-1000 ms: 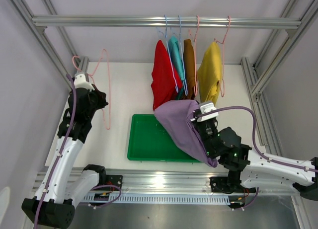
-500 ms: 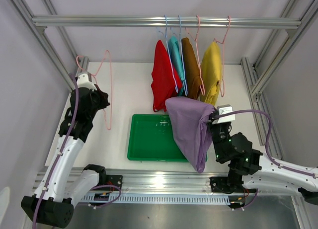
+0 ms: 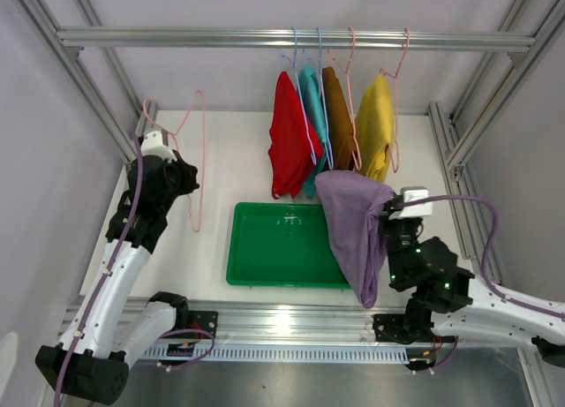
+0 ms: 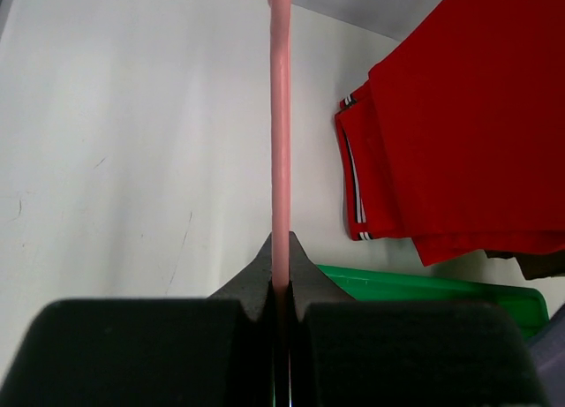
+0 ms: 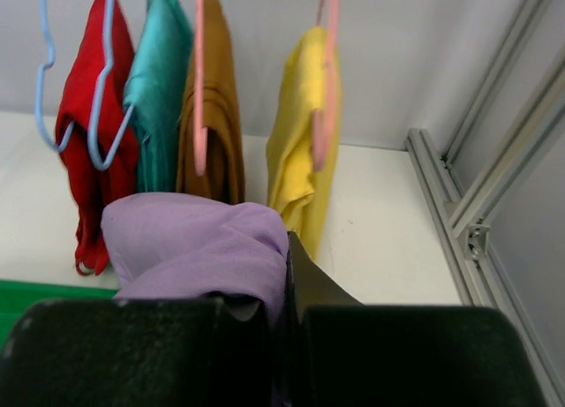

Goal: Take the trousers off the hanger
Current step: Place the trousers in the bin.

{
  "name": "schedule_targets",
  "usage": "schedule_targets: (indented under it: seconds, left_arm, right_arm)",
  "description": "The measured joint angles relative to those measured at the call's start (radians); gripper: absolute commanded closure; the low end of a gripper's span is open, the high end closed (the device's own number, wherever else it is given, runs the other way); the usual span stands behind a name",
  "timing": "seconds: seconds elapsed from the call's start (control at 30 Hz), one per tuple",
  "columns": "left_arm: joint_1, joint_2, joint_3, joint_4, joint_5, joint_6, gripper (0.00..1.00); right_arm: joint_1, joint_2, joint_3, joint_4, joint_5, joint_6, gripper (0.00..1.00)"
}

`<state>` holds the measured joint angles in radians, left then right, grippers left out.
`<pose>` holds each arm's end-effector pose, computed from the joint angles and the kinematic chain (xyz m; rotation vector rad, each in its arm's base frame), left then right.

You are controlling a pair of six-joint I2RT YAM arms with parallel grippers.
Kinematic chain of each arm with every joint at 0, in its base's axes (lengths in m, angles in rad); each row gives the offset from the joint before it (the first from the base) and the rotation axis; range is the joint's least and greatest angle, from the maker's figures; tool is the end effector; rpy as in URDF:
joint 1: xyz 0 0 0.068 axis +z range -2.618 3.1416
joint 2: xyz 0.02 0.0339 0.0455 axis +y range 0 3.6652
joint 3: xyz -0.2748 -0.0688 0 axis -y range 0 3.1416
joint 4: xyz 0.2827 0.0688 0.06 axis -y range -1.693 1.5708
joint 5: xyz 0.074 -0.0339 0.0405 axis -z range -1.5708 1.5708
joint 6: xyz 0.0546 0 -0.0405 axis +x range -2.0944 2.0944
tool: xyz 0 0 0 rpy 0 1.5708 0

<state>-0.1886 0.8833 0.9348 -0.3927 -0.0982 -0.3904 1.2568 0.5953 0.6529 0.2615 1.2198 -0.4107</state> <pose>0.2424 -0.0408 0.3574 -0.2597 1.9038 -0.2966 0.0980 0.1357 0.3729 -0.0954 1.4600 -0.0727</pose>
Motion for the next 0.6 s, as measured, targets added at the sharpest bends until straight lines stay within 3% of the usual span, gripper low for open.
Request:
schedule_targets:
  seconds: [0.6]
  left_arm:
    - [-0.030, 0.003, 0.000, -0.015, 0.014, 0.008, 1.00]
  right_arm:
    - [0.050, 0.647, 0.093, 0.071, -0.248, 0.189, 1.00]
